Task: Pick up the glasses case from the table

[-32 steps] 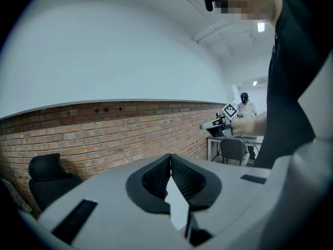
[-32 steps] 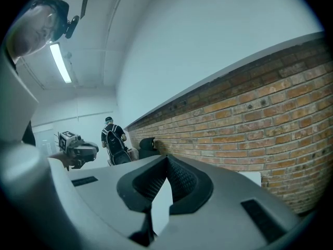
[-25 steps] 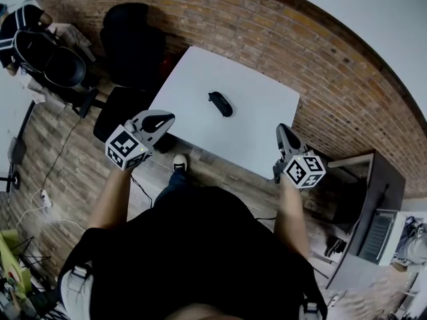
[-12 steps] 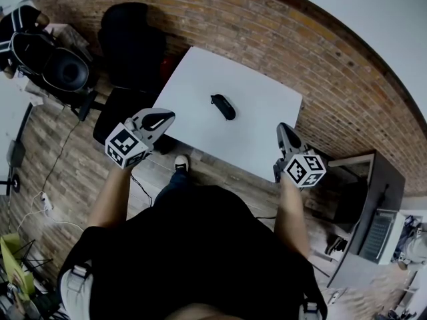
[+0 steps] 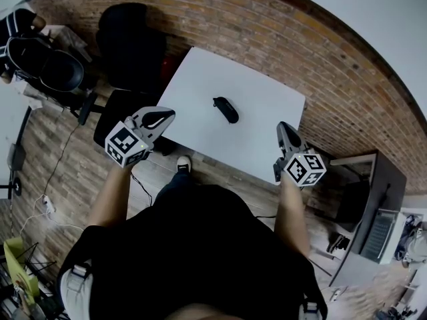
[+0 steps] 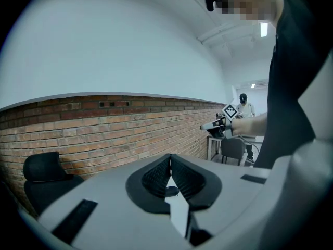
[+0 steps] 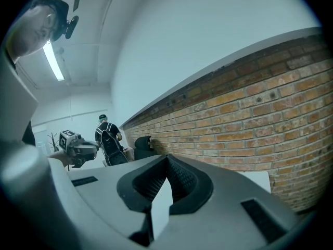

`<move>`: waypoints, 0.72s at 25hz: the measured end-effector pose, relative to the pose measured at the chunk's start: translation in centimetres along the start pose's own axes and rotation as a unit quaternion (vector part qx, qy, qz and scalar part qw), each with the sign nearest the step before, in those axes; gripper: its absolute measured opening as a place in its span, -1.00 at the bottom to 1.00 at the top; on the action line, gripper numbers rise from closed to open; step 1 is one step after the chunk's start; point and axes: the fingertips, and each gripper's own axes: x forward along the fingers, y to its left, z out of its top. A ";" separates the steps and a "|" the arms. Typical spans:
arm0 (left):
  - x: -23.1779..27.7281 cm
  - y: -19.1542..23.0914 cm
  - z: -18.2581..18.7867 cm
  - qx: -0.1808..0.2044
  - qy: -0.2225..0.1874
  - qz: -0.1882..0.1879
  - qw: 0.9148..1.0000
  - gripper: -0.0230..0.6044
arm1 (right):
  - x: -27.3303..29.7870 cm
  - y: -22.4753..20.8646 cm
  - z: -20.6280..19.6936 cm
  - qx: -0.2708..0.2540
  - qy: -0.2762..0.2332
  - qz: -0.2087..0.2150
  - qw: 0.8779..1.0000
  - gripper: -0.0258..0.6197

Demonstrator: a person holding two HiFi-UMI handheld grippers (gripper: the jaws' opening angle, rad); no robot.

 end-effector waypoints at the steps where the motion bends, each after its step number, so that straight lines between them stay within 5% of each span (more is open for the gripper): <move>1: 0.1 0.3 -0.1 -0.001 0.002 -0.002 1.000 -0.89 | 0.3 0.0 0.0 0.001 0.001 -0.001 1.000 -0.88; 18: 1.5 5.8 -0.6 -0.001 0.003 -0.015 1.000 -0.89 | 5.6 -0.9 -0.5 0.015 0.007 -0.016 1.000 -0.88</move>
